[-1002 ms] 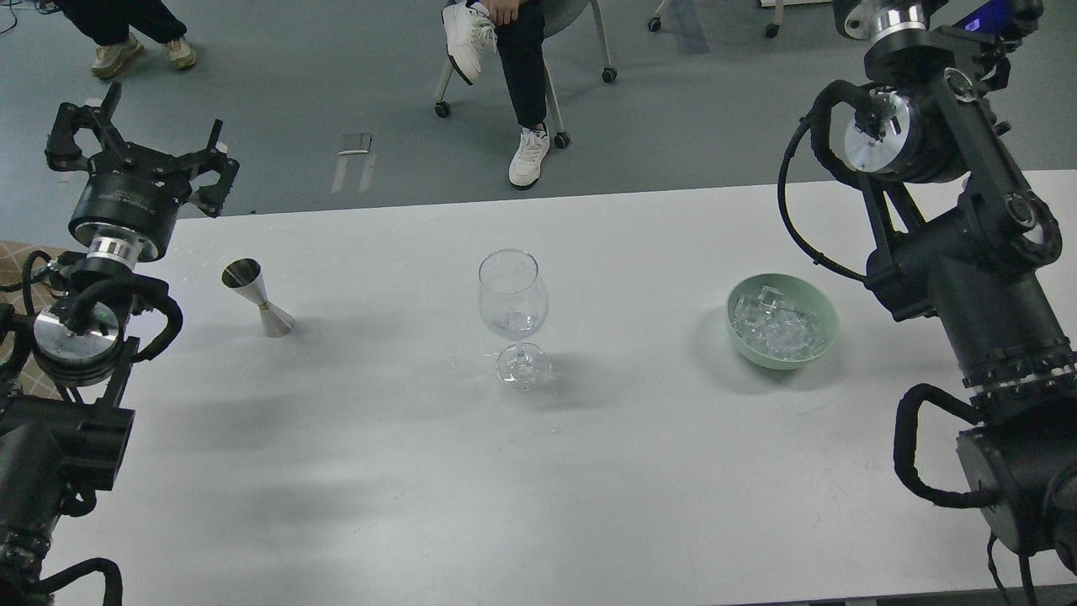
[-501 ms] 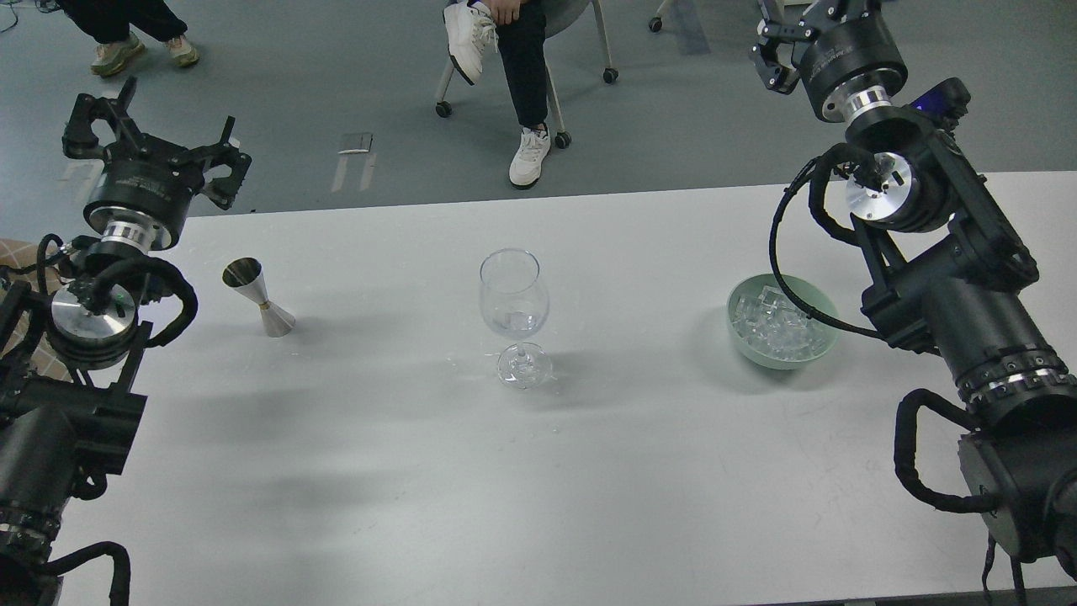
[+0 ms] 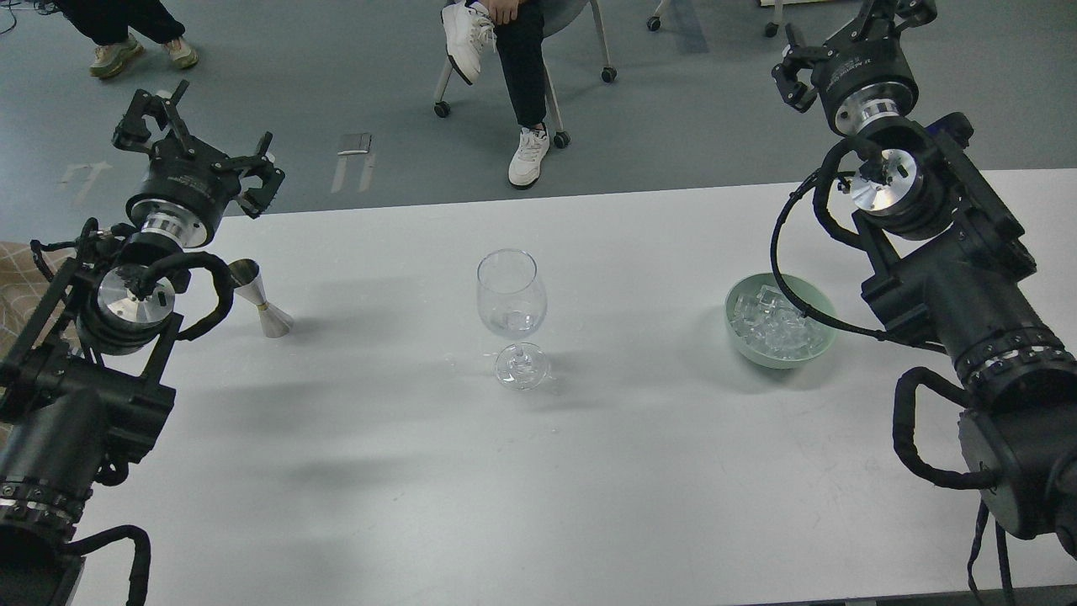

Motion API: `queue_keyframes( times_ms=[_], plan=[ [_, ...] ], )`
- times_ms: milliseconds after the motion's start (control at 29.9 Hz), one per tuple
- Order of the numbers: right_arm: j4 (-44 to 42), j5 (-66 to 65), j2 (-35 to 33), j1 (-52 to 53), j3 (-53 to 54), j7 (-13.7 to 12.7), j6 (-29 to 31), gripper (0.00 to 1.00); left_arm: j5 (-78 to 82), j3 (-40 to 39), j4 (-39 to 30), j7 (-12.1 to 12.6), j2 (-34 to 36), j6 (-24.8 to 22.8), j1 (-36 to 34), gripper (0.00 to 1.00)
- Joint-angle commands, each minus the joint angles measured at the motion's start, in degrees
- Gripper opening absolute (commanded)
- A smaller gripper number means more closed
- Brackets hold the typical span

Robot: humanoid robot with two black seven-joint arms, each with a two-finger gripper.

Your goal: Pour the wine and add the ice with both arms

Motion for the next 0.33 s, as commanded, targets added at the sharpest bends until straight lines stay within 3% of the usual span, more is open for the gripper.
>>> queue_keyframes(
  times_ms=[0,301],
  plan=[
    [0.77,0.06,0.08,0.24,-0.43,0.00,0.64,1.00,0.00,-0.10,0.22,-0.02,0.01,0.03,-0.76,0.98],
    [0.60,-0.03,-0.09,0.42,-0.79,0.08,0.73,1.00,-1.14,-1.15,0.22,-0.02,-0.16,0.03,-0.85,0.98]
  ],
)
